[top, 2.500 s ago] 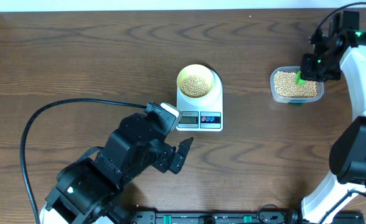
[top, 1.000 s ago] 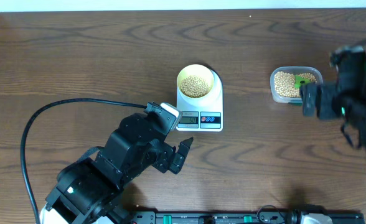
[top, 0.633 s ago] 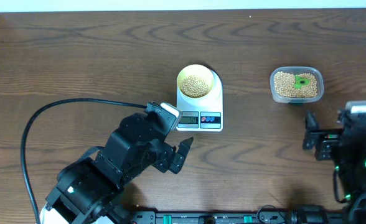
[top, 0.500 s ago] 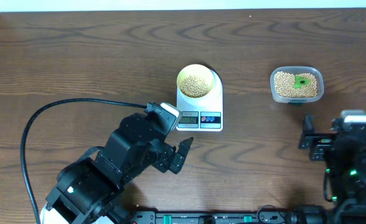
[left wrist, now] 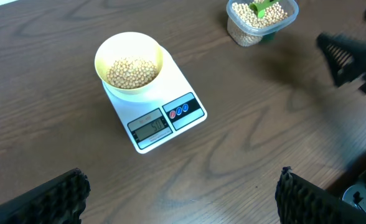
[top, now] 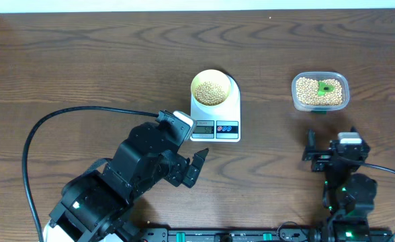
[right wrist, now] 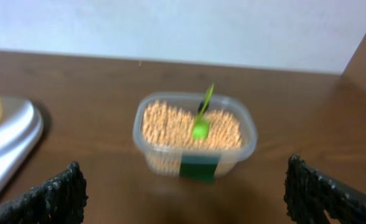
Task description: Scoop item into bowl and weigh 50g on scale
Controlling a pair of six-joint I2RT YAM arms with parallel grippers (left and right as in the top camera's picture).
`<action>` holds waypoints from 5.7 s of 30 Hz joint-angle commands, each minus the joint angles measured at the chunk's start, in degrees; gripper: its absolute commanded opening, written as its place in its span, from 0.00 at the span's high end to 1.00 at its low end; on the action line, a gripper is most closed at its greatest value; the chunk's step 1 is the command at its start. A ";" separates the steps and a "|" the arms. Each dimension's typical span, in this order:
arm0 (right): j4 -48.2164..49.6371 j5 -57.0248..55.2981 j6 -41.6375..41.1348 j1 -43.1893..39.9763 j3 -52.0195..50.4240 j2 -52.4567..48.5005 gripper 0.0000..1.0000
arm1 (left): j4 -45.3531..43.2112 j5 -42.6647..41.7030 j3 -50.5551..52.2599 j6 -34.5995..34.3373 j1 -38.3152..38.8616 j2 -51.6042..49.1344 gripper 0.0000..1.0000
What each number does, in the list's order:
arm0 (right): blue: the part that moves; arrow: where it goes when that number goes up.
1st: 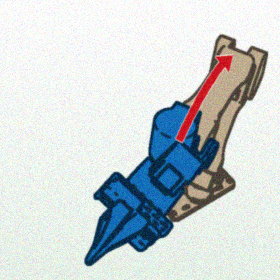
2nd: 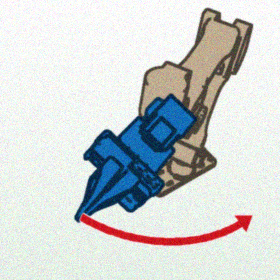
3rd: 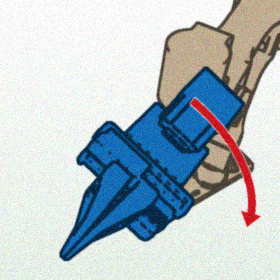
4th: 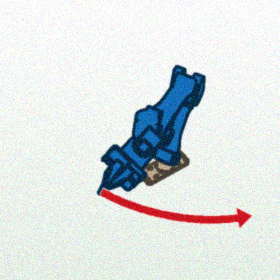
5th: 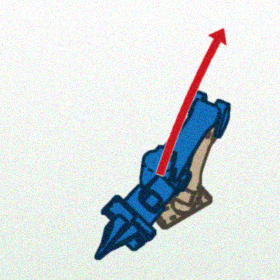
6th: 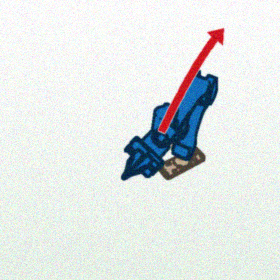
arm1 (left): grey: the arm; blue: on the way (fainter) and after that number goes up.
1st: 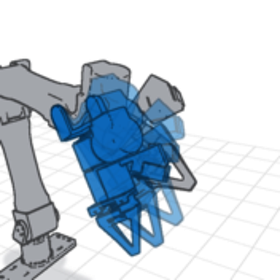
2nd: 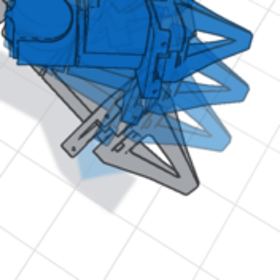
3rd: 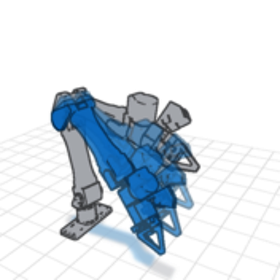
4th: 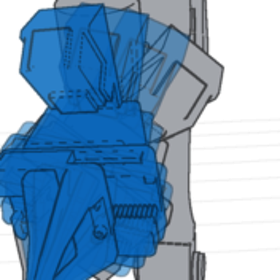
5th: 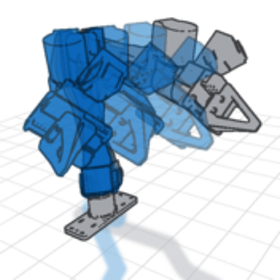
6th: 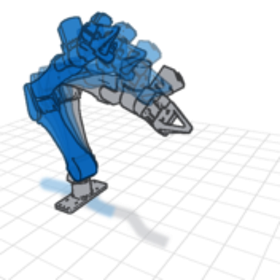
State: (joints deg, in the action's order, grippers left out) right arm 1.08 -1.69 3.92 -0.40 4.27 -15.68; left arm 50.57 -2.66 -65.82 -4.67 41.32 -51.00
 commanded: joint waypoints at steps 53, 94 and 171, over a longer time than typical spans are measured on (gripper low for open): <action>-5.38 1.22 -1.33 4.76 -3.96 15.37 0.01 | -0.02 0.13 -0.42 -0.09 -0.15 0.09 0.02; -5.46 1.84 -0.04 5.53 -3.96 15.04 0.01 | -0.04 0.13 -0.42 -0.09 -0.15 0.09 0.02; -5.44 1.84 -0.04 5.55 -3.96 15.04 0.01 | -55.41 -16.61 62.58 -6.38 -40.92 50.88 0.02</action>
State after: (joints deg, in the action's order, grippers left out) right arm -4.05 0.03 3.40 4.84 0.40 -0.84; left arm -4.47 -18.20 -4.60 -10.52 0.73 -0.69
